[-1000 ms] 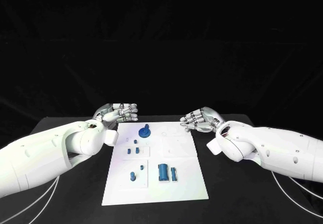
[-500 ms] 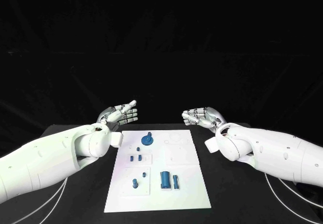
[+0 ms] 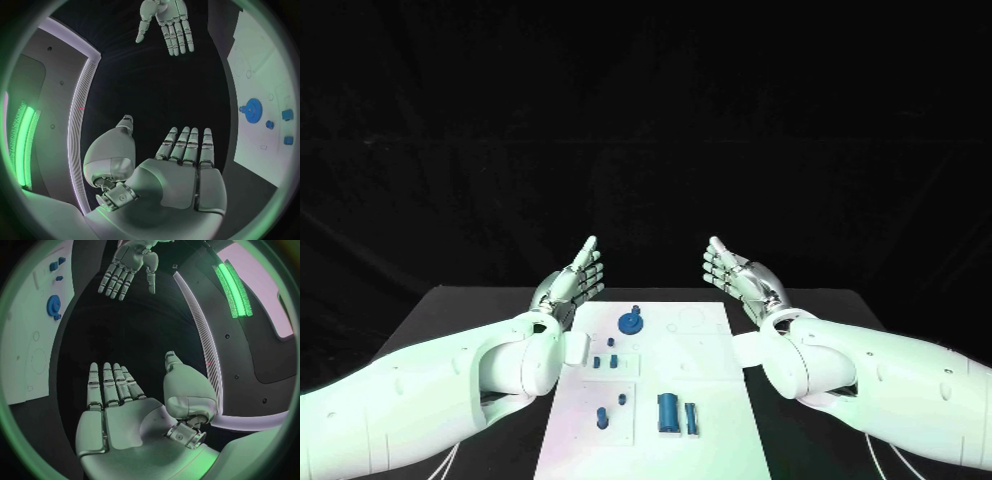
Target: Assemble the parts on the task board
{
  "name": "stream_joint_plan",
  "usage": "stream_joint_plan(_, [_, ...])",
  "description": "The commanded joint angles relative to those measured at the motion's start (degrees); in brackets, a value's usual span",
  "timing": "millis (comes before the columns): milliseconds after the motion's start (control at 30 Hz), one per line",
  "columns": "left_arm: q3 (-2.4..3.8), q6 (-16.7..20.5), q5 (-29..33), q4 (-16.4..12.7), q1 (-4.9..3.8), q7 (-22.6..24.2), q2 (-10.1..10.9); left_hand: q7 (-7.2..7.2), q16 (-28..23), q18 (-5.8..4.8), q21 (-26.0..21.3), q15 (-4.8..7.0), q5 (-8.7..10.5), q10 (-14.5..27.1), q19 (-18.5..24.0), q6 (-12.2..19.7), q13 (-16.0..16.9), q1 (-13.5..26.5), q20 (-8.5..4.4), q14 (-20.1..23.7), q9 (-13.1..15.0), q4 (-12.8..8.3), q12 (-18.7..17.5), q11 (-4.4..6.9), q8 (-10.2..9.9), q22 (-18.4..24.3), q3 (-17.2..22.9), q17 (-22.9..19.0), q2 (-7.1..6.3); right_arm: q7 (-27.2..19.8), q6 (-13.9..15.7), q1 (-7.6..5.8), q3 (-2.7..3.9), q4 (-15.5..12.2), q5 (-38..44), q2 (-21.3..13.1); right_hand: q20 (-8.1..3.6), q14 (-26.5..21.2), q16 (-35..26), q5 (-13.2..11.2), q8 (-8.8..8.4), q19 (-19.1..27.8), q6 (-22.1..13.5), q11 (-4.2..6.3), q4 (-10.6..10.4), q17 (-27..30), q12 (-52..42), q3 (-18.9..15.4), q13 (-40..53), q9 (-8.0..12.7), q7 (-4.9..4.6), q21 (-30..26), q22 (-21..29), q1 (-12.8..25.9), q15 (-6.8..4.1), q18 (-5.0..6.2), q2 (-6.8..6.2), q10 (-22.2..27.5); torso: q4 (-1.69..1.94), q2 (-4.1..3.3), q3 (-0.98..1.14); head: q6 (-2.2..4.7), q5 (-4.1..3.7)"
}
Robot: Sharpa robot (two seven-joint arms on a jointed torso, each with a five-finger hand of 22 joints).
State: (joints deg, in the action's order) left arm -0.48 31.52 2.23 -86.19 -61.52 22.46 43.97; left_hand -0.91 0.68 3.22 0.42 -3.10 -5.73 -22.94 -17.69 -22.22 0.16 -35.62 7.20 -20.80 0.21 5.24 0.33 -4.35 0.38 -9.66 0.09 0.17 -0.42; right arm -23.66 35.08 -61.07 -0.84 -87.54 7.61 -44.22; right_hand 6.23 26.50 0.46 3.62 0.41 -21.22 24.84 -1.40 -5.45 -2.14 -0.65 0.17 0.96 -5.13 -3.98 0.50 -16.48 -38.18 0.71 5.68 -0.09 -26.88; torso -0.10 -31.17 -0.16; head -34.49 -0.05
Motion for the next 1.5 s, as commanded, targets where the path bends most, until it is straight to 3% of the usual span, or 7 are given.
stream_joint_plan(33, [0.27, 9.8, -1.9, -2.0, 0.65, 6.0, 0.3, 0.91, -0.7, -3.22, -0.4, 3.1, 5.73, 7.3, 5.6, 7.1, -0.2, 11.4, -2.31, 6.7, -0.2, -5.2, -0.3, 4.35, -0.4, 3.1, -0.1, -0.2, 0.42, -5.5, 7.9, 0.58, 0.5, -1.6, -6.7, -0.3, -2.04, -8.7, -0.5, -3.6, -0.41, 7.0, -8.2, 1.4, 5.4, 2.1, 0.6, -0.2, -1.0, 5.1, 3.98, -0.5, 5.4, 12.6, -0.71, -5.68, 0.09, 8.9, 0.1, -0.01, 0.16, 0.11, 0.05])
stream_joint_plan(67, [0.33, 10.5, -2.0, -2.5, 0.84, 6.3, 0.4, 0.91, -0.7, -3.22, -0.4, 3.1, 5.73, 7.9, 6.1, 7.7, -0.2, 12.4, -2.49, 7.3, -0.2, -5.2, -0.3, 4.35, -0.4, 3.4, -0.1, -0.2, 0.42, -5.8, 8.4, 0.71, 0.63, -1.9, -7.0, -0.4, -2.22, -9.5, -0.5, -3.6, -0.41, 7.6, -8.8, 1.4, 5.4, 2.1, 0.6, -0.2, -1.0, 5.1, 3.98, -0.5, 5.9, 13.6, -0.71, -5.68, 0.09, 9.6, 0.1, -0.01, 0.16, 0.11, 0.05])
stream_joint_plan(100, [0.37, 11.2, -2.0, -2.9, 0.99, 6.6, 0.5, 0.91, -0.7, -3.22, -0.4, 3.1, 5.73, 8.6, 6.6, 8.3, -0.2, 13.3, -2.69, 7.8, -0.2, -5.2, -0.3, 4.35, -0.4, 3.6, -0.1, -0.2, 0.42, -5.9, 8.7, 0.81, 0.73, -2.2, -7.3, -0.4, -6.23, -10.1, -0.5, -3.6, -0.41, 8.1, -9.5, 1.4, 5.4, 2.1, 0.6, -0.2, -1.0, 5.1, 3.98, -0.5, 6.3, 14.6, -0.71, -5.68, 0.09, 10.3, 0.1, -0.01, 0.16, 0.11, 0.05])
stream_joint_plan(167, [0.44, 12.1, -2.2, -3.4, 1.22, 7.1, 0.6, 0.91, -0.7, -3.22, -0.4, 3.1, 5.73, 9.5, 7.3, 9.2, -0.2, 14.8, -2.99, 8.7, -0.2, -5.2, -0.3, 4.35, -0.4, 4.0, -0.1, -0.2, 0.42, -6.1, 9.0, 0.9, 0.83, -2.4, -7.6, -0.5, -6.23, -11.2, -0.5, -3.6, -0.41, 8.9, -10.5, 1.4, 5.4, 2.1, 0.6, -0.2, -1.0, 5.1, 3.98, -0.5, 7.0, 16.2, -0.71, -5.68, 0.09, 11.4, 0.1, -0.01, 0.16, 0.11, 0.05])
stream_joint_plan(200, [0.47, 12.5, -2.2, -3.7, 1.32, 7.3, 0.7, 0.91, -0.7, -3.22, -0.4, 3.1, 5.73, 10.4, 8.0, 10.1, -0.2, 16.2, -7.2, 9.5, -0.2, -5.2, -0.3, 4.35, -0.4, 4.4, -0.1, -0.2, 0.42, -6.1, 9.0, 0.91, 0.84, -2.4, -7.6, -0.5, -6.23, -12.1, -0.5, -3.6, -0.41, 9.5, -11.3, 1.4, 5.4, 2.1, 0.6, -0.2, -1.0, 5.1, 3.98, -0.5, 7.5, 17.3, -0.71, -5.68, 0.09, 12.2, 0.1, -0.01, 0.16, 0.11, 0.05])
stream_joint_plan(433, [0.48, 12.6, -2.2, -3.8, 1.36, 7.3, 0.7, 0.91, -0.7, -3.22, -0.4, 3.1, 5.73, 13.5, 10.5, 13.1, -0.2, 21.0, -7.2, 12.3, -0.2, -5.2, -0.3, 4.35, -0.4, 9.7, -0.1, -0.2, 0.42, -6.1, 9.0, 0.91, 0.84, -2.4, -7.6, -0.5, -6.23, -15.8, -0.5, -3.6, -0.41, 12.6, -14.9, 1.4, 5.4, 2.1, 0.6, -0.2, -1.0, 5.1, 3.98, -0.5, 9.8, 22.8, -0.71, -5.68, 0.09, 16.0, 0.1, -0.01, 0.16, 0.11, 0.05])
stream_joint_plan(1500, [0.48, 12.6, -2.2, -3.8, 1.36, 7.3, 0.7, 0.91, -0.7, -3.22, -0.4, 3.1, 5.73, 22.9, 17.7, 22.2, -0.2, 35.6, -7.2, 20.8, -0.2, -5.2, -0.3, 4.35, -0.4, 9.7, -0.1, -0.2, 0.42, -6.1, 9.0, 0.91, 0.84, -2.4, -7.6, -0.5, -6.23, -26.5, -0.5, -3.6, -0.41, 21.2, -24.8, 1.4, 5.4, 2.1, 0.6, -0.2, -1.0, 5.1, 3.98, -0.5, 16.5, 38.2, -0.71, -5.68, 0.09, 26.9, 0.1, -0.01, 0.16, 0.11, 0.05])
